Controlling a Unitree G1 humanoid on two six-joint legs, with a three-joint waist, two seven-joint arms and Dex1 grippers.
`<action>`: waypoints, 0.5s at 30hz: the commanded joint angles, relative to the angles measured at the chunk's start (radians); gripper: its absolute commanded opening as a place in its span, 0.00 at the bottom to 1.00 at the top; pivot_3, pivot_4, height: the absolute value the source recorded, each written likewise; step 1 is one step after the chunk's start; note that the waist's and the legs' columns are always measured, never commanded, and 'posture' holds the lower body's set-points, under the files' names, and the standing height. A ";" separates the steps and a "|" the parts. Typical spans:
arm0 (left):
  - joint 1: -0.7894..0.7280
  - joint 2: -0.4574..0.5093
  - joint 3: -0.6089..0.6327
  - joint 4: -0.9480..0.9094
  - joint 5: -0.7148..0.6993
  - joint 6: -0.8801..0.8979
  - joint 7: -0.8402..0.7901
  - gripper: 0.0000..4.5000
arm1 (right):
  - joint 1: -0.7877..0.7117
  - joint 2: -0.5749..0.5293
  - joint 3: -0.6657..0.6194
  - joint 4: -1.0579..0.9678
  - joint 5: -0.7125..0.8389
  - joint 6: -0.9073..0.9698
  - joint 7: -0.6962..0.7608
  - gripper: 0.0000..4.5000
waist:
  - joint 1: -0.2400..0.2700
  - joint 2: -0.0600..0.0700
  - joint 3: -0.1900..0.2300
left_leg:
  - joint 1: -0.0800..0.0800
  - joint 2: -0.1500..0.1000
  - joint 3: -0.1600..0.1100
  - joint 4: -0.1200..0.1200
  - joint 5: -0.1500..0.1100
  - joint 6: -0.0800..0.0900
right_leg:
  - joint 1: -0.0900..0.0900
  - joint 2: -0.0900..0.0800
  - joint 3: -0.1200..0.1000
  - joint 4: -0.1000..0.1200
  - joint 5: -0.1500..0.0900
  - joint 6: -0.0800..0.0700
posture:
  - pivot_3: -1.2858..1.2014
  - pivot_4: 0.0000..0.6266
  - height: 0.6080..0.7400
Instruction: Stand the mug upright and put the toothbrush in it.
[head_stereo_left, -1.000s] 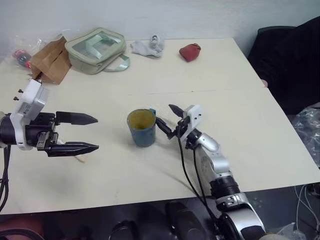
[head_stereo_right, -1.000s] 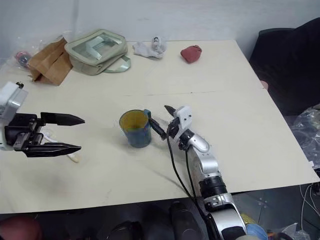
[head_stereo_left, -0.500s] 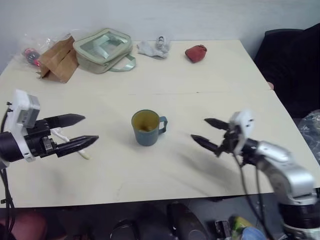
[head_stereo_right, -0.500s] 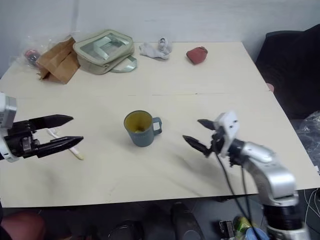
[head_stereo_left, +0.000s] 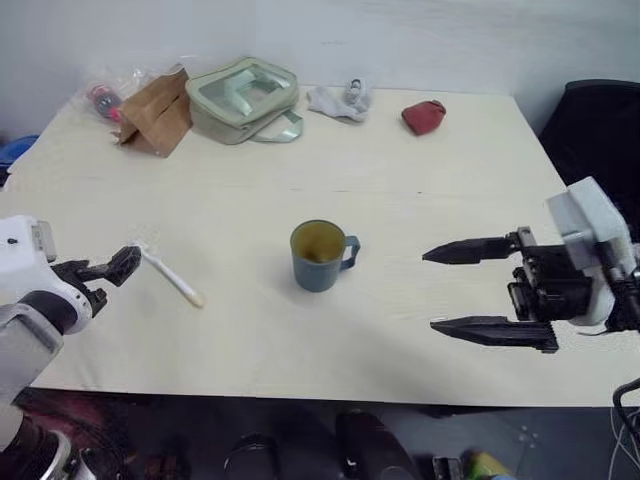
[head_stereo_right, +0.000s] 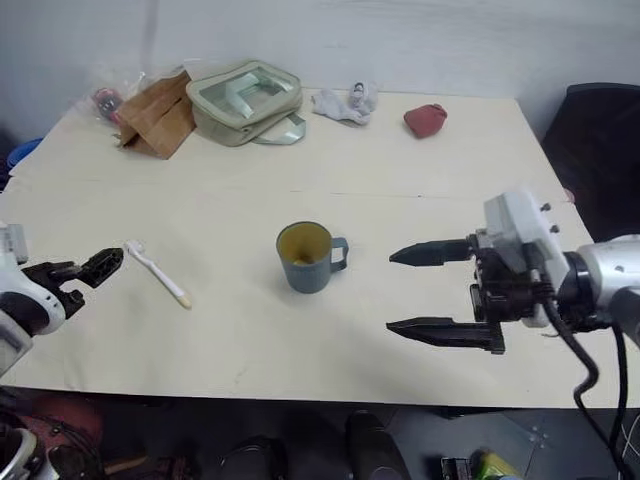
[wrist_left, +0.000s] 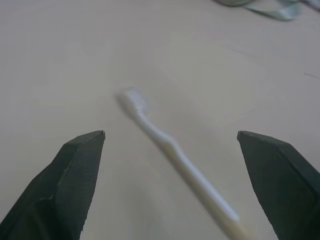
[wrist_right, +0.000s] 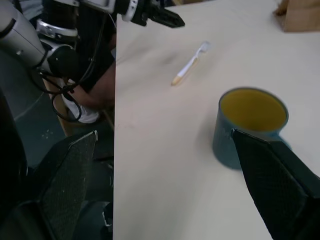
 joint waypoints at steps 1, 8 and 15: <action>-0.071 -0.065 -0.069 0.037 -0.054 -0.007 0.178 1.00 | -0.057 -0.003 0.031 0.020 0.001 -0.014 -0.004 0.99 | 0.008 0.000 0.000 | 0.001 0.000 0.000 0.000 0.000 0.000 | 0.001 0.000 0.000 0.000 0.000 0.000 | 0.52 0.24 1.00; -0.256 -0.129 -0.140 0.278 -0.072 -0.007 0.482 1.00 | -0.073 0.010 0.060 0.001 0.004 -0.019 -0.023 0.99 | 0.022 0.000 0.000 | 0.000 0.000 0.001 0.000 0.000 0.000 | 0.000 0.000 -0.002 0.000 0.000 0.000 | 0.52 0.24 1.00; -0.342 -0.170 -0.070 0.446 -0.134 -0.007 0.763 1.00 | -0.055 -0.001 0.025 -0.016 0.032 -0.007 -0.060 0.99 | 0.021 0.000 0.000 | 0.001 0.000 0.000 0.000 0.000 -0.001 | -0.003 0.001 -0.003 0.002 0.000 0.000 | 0.52 0.24 1.00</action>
